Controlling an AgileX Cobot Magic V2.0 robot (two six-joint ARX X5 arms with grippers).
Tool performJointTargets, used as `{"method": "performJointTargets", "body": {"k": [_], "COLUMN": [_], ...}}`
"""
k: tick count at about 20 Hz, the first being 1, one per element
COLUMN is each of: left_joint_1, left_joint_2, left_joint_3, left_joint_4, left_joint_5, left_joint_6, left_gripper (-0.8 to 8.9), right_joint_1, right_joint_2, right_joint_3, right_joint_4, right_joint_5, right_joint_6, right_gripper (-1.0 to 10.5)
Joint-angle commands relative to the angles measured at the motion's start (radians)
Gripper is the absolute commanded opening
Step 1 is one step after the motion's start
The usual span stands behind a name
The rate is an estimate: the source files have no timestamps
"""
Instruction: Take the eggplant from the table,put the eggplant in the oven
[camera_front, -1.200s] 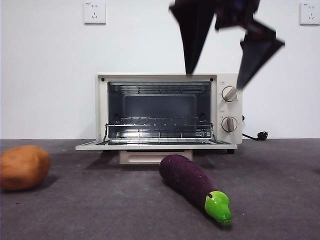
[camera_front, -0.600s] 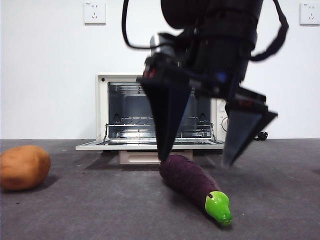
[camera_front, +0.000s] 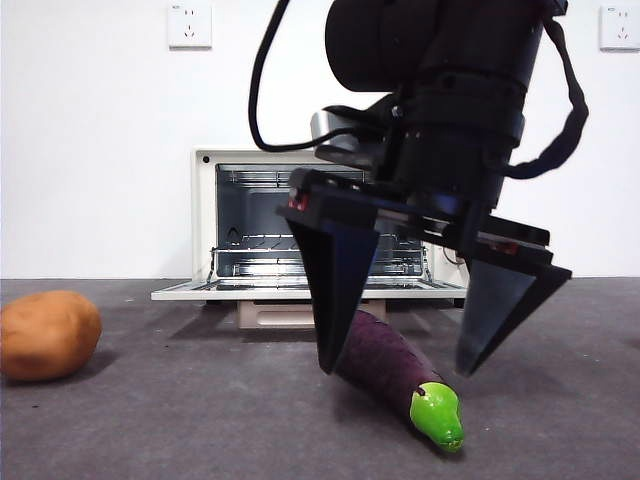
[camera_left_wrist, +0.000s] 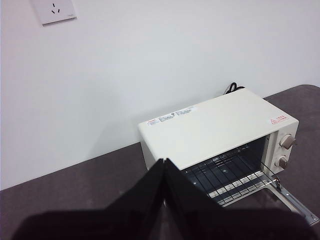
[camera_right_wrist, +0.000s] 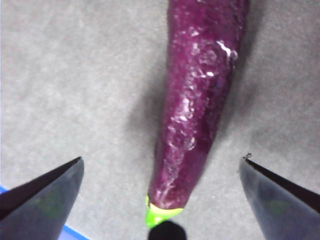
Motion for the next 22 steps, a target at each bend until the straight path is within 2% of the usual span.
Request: {"method": "performJointTargets", "body": {"k": [1, 2, 6, 10, 12, 14, 17, 22], "left_joint_1": [0.002, 0.002, 0.002, 0.002, 0.002, 0.002, 0.002, 0.002], "left_joint_2": [-0.003, -0.003, -0.003, -0.003, -0.003, -0.002, -0.002, 0.006], "left_joint_3": [-0.008, -0.008, -0.008, -0.008, -0.008, -0.008, -0.008, -0.008], "left_joint_4": [0.002, 0.003, 0.005, 0.003, 0.003, 0.003, 0.001, -0.002], "left_joint_5": [-0.002, -0.002, -0.002, -0.002, -0.002, -0.002, -0.003, -0.003], "left_joint_6": [0.011, 0.012, 0.012, 0.012, 0.012, 0.012, 0.019, 0.03], "left_gripper": [-0.06, -0.06, -0.06, -0.06, -0.06, -0.06, -0.06, -0.06], "right_joint_1": [0.002, 0.002, 0.002, 0.006, 0.007, 0.007, 0.007, 0.04], "right_joint_2": [0.006, 0.006, 0.006, 0.006, 0.006, 0.006, -0.006, -0.155], "right_joint_3": [-0.037, -0.047, -0.06, -0.06, -0.06, -0.06, -0.06, -0.041], "right_joint_4": [0.009, 0.009, 0.029, 0.057, 0.056, 0.062, 0.064, 0.055], "right_joint_5": [0.005, 0.01, 0.027, 0.027, 0.027, 0.027, 0.017, -0.008], "right_joint_6": [0.022, 0.027, 0.027, 0.027, 0.028, 0.026, 0.011, -0.006], "right_gripper": [5.3, 5.1, 2.0, 0.5, 0.5, -0.1, -0.1, -0.1]}}
